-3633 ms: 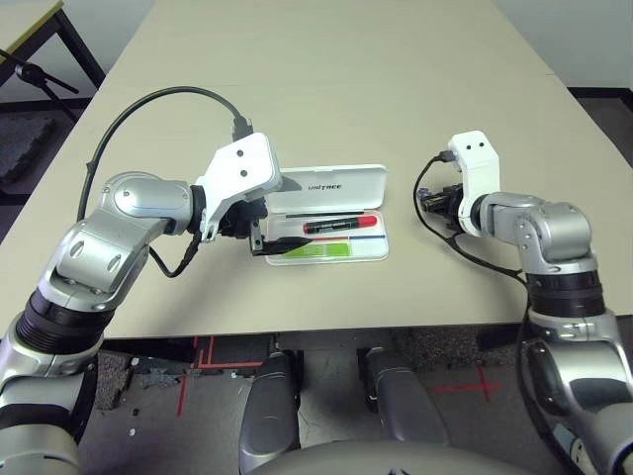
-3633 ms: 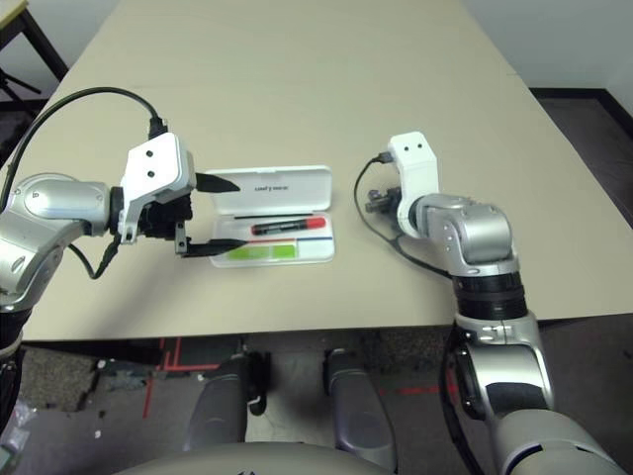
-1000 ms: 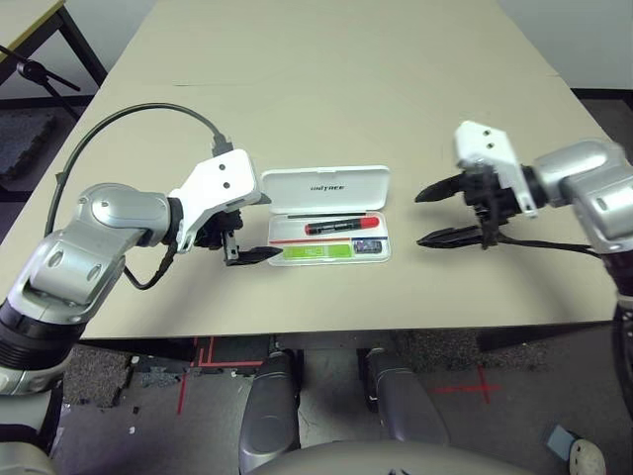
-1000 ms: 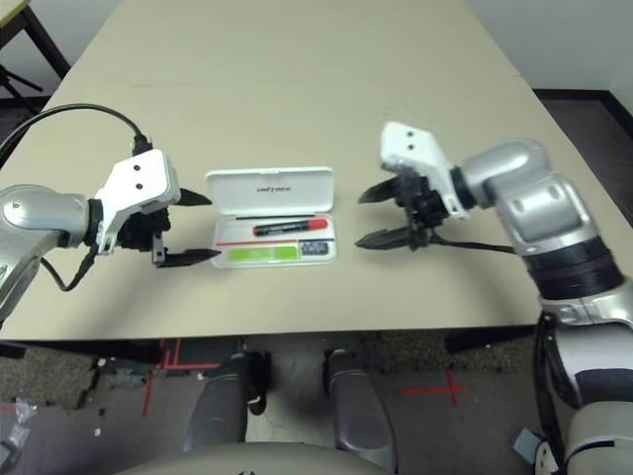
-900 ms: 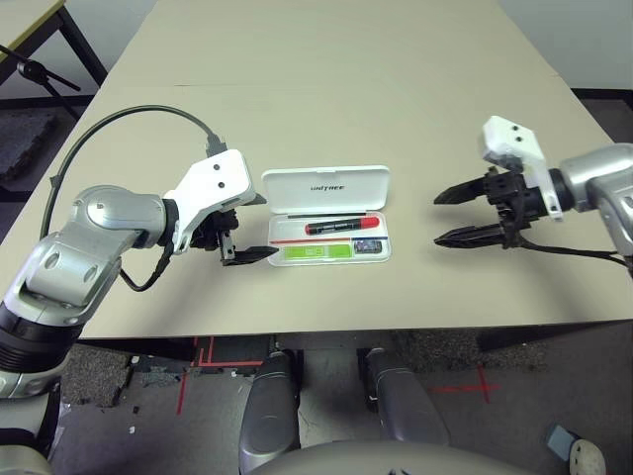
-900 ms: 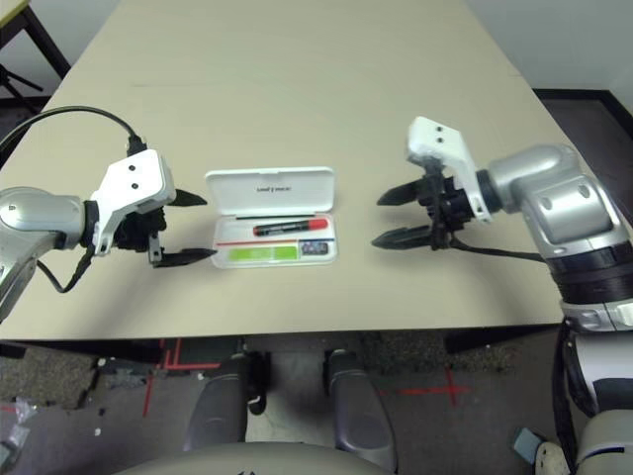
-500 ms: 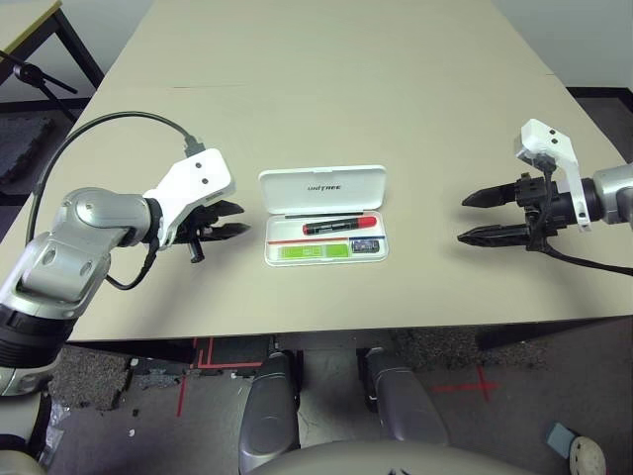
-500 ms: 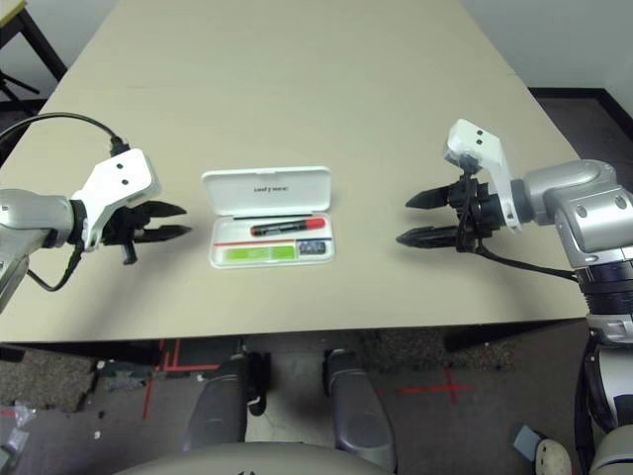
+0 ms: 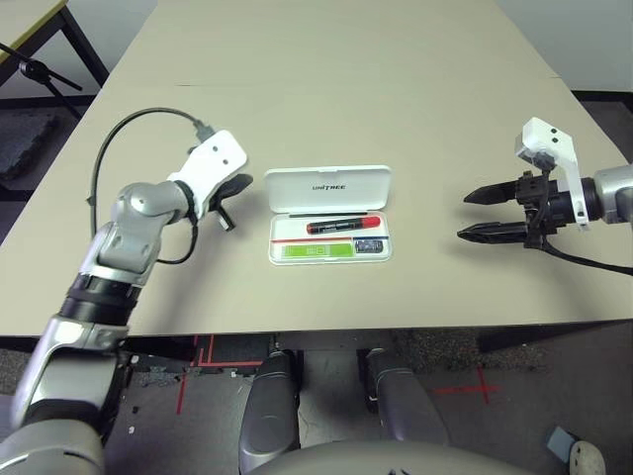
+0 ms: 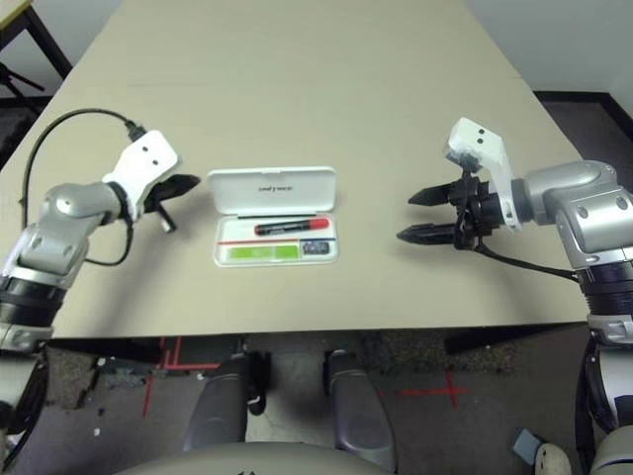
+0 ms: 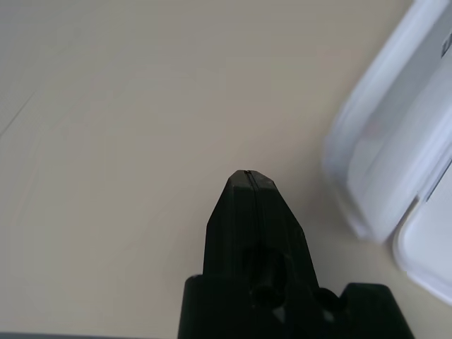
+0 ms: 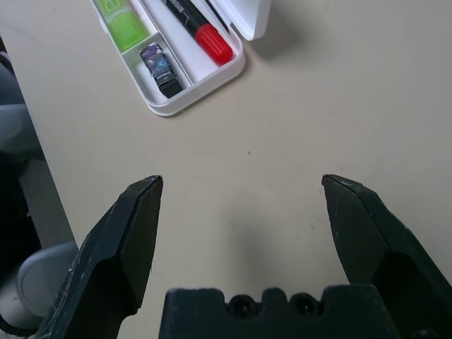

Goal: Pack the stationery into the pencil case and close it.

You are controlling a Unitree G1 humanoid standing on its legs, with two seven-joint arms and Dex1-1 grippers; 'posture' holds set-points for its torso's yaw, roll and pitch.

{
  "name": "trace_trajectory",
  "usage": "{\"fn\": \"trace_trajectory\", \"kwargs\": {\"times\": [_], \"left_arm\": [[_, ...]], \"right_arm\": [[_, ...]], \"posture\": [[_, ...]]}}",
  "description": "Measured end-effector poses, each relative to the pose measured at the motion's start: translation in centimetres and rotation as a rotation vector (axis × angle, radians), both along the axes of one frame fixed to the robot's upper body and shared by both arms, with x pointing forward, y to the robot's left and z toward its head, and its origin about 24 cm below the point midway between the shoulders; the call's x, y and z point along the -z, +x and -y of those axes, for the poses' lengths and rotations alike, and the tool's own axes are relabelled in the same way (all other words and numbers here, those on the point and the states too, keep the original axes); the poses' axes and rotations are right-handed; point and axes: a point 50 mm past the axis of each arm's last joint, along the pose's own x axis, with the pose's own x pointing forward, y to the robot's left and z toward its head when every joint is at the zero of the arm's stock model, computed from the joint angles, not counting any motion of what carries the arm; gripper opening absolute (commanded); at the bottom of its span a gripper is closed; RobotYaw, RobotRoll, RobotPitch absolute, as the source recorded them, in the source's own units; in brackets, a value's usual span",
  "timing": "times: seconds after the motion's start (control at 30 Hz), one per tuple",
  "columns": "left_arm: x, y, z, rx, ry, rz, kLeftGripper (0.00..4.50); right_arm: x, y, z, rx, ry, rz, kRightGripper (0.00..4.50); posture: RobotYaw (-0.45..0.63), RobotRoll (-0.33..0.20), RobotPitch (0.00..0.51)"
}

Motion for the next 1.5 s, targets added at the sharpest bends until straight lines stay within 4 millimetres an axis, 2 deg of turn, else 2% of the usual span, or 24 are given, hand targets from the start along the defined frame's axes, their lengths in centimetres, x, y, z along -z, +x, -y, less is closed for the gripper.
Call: {"fn": "trace_trajectory", "kwargs": {"times": [0.33,0.77,1.07,1.27,1.37,1.5], "left_arm": [[0.2,-0.3,0.9,0.084,-0.076,-0.043,0.02],[0.3,-4.2,3.5,0.386,-0.094,-0.103,0.02],[2.9,-4.9,4.8,0.42,0.038,-0.149,0.02],[3.1,-5.1,4.8,0.434,0.085,-0.132,0.02],[3.1,-5.0,5.0,0.435,0.052,-0.119,0.02],[3.2,-4.4,5.6,0.377,-0.127,-0.097,0.86]], "right_arm": [[0.2,0.0,-0.2,0.001,0.001,0.008,4.5],[0.5,0.2,-0.6,-0.014,-0.005,0.025,4.5],[0.8,0.3,-0.8,-0.024,-0.029,0.034,4.5],[0.9,0.4,-0.8,-0.027,-0.038,0.039,4.5],[1.0,0.5,-1.0,-0.026,-0.034,0.048,4.5],[1.5,1.0,-1.5,-0.017,0.0,0.065,4.5]], "posture": [[-0.06,0.0,0.169],[-0.05,0.0,0.168],[-0.06,0.0,0.162],[-0.06,0.0,0.162],[-0.06,0.0,0.162],[-0.06,0.0,0.157]]}}
